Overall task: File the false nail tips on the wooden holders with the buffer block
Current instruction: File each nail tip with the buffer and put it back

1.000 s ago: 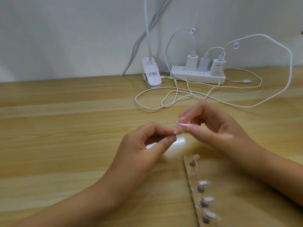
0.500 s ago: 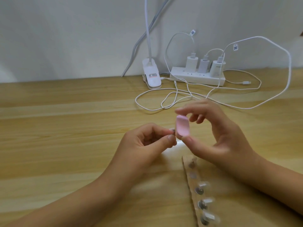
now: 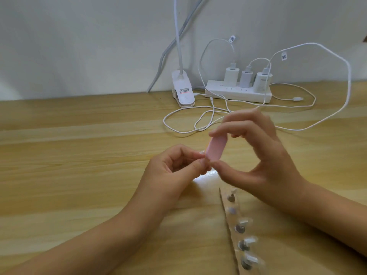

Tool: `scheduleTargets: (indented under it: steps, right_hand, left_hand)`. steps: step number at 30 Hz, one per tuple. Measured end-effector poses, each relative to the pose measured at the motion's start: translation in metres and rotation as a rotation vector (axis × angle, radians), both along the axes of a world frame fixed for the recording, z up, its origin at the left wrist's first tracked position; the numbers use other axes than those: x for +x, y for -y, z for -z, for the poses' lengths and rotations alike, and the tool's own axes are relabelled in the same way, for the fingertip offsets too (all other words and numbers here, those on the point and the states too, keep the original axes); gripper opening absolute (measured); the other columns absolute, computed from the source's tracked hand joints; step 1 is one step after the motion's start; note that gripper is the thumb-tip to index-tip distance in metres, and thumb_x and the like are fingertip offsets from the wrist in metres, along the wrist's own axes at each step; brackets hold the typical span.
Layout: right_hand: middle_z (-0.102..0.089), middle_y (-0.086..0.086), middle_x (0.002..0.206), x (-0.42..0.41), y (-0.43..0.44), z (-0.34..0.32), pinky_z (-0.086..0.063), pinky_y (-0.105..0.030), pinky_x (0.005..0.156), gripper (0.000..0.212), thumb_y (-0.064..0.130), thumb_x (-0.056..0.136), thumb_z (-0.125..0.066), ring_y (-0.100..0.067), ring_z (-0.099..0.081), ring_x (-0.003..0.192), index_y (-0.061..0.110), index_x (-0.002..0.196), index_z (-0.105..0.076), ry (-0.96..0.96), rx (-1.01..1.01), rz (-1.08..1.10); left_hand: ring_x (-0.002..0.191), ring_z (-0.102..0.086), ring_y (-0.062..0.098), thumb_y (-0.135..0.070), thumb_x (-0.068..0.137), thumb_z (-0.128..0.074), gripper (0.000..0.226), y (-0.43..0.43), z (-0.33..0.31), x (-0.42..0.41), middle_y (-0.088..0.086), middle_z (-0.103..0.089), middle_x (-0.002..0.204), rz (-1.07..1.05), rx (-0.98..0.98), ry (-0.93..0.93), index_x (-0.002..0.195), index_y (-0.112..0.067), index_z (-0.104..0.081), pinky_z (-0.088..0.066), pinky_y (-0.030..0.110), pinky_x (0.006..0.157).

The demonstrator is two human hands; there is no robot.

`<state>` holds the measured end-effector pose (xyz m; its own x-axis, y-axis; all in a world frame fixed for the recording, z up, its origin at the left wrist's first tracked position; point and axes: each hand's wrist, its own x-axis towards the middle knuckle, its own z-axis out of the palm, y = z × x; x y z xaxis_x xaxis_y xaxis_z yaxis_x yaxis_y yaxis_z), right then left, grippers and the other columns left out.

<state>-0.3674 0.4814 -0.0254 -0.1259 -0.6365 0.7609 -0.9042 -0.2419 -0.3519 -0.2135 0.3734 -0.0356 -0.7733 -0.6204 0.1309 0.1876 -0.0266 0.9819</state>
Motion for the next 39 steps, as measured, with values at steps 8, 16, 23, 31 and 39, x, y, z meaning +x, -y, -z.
scheduleTargets:
  steps: [8,16,23,31,39]
  right_hand:
    - [-0.056,0.017,0.106,-0.022,-0.005,0.007,-0.033,-0.012,0.085,0.024,0.035,0.083,-0.065,-0.005,-0.048,0.098,0.033,0.105,-0.057,0.222,0.112,0.089]
    - [-0.057,0.019,0.102,-0.024,-0.001,0.011,-0.034,-0.015,0.086,0.022,0.037,0.083,-0.066,-0.010,-0.051,0.095,0.031,0.103,-0.061,0.286,0.156,0.069]
    - [-0.059,0.017,0.103,-0.025,-0.001,0.012,-0.035,-0.018,0.086,0.023,0.036,0.083,-0.068,-0.017,-0.052,0.095,0.029,0.104,-0.063,0.325,0.200,0.061]
    - [-0.059,0.014,0.104,-0.027,0.000,0.013,-0.046,-0.025,0.085,0.021,0.026,0.085,-0.068,-0.010,-0.055,0.099,0.023,0.105,-0.065,0.412,0.188,0.023]
    - [-0.063,0.001,0.109,-0.028,0.002,0.016,-0.050,-0.030,0.086,0.027,0.025,0.087,-0.069,-0.020,-0.061,0.103,0.022,0.113,-0.062,0.436,0.179,-0.082]
  left_hand:
    - [0.061,-0.061,0.007,-0.031,0.075,-0.079,0.011,-0.003,0.000,0.007,-0.005,-0.068,0.066,0.110,-0.174,0.038,0.080,-0.025,-0.071,-0.046,0.013,0.060]
    - [0.047,-0.036,0.003,-0.036,0.082,-0.075,0.007,-0.015,0.008,0.008,-0.013,-0.045,0.051,0.219,-0.668,0.141,0.084,-0.029,-0.073,-0.031,0.010,0.052]
    - [0.047,-0.038,0.001,-0.035,0.081,-0.075,0.007,-0.014,0.007,0.006,-0.012,-0.047,0.051,0.256,-0.707,0.230,0.087,-0.031,-0.077,-0.031,0.005,0.054]
    - [0.051,-0.048,-0.001,-0.045,0.078,-0.068,0.020,-0.010,0.002,0.018,-0.010,-0.058,0.061,0.241,-0.920,0.266,0.097,-0.038,-0.069,-0.036,0.014,0.050]
    - [0.055,-0.039,-0.015,-0.051,0.080,-0.064,0.021,-0.022,0.003,0.018,-0.012,-0.056,0.065,0.255,-1.076,0.231,0.093,-0.036,-0.071,-0.034,0.006,0.054]
